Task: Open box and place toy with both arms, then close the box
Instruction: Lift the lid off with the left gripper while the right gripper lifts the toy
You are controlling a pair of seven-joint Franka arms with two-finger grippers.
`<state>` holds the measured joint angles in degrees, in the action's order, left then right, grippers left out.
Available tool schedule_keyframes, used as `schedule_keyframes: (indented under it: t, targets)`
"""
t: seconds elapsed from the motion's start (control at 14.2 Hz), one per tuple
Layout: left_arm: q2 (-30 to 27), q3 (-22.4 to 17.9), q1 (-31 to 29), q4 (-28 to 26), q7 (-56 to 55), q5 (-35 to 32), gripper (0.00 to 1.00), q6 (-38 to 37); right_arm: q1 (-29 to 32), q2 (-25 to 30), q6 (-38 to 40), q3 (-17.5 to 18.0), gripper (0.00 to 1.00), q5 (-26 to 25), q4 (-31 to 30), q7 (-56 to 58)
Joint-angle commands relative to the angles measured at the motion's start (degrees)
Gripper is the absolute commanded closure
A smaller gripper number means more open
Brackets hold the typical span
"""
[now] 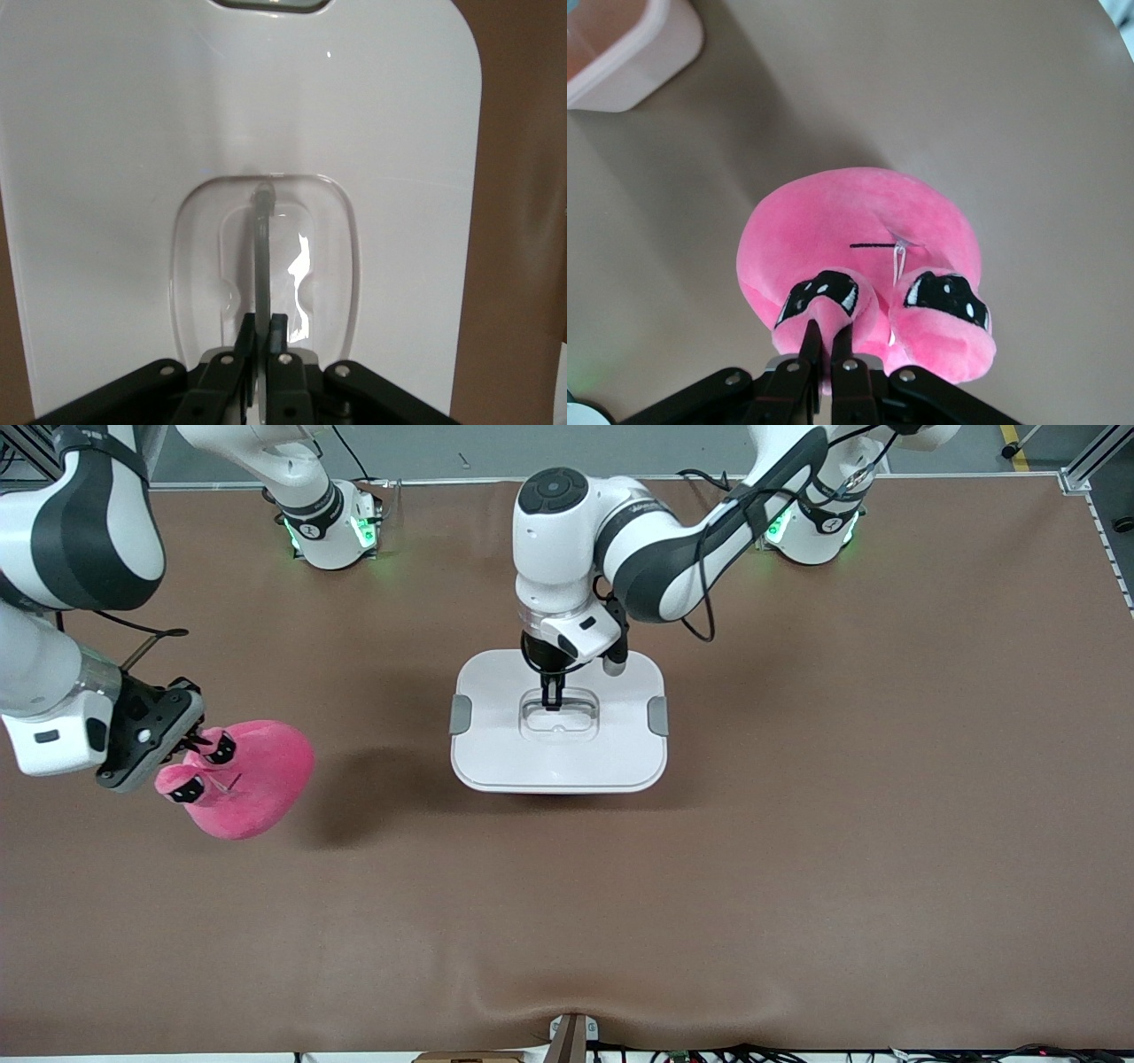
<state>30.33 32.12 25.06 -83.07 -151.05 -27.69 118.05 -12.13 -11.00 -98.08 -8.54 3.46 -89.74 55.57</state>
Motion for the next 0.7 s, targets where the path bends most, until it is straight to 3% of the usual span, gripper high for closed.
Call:
schedule_keyframes:
  t: [0.0, 0.28, 0.63]
  targets:
    - [-3.96, 0.49, -4.04, -0.60, 9.42, 3.14, 1.00, -2.73, -3.15, 0.36, 0.61, -0.08, 1.00, 1.11, 1.14, 2.35]
    - [-9.41, 0.49, -12.99, -1.21, 27.34, 13.25, 1.00, -5.98, -9.92, 1.51, 0.53, 0.27, 1.00, 0.93, 2.02, 4.20]
    - [-10.91, 0.58, -23.45, -1.04, 49.67, 20.37, 1.00, -10.29, -15.81, 3.53, 1.05, 0.71, 1.00, 2.86, 2.99, 6.30]
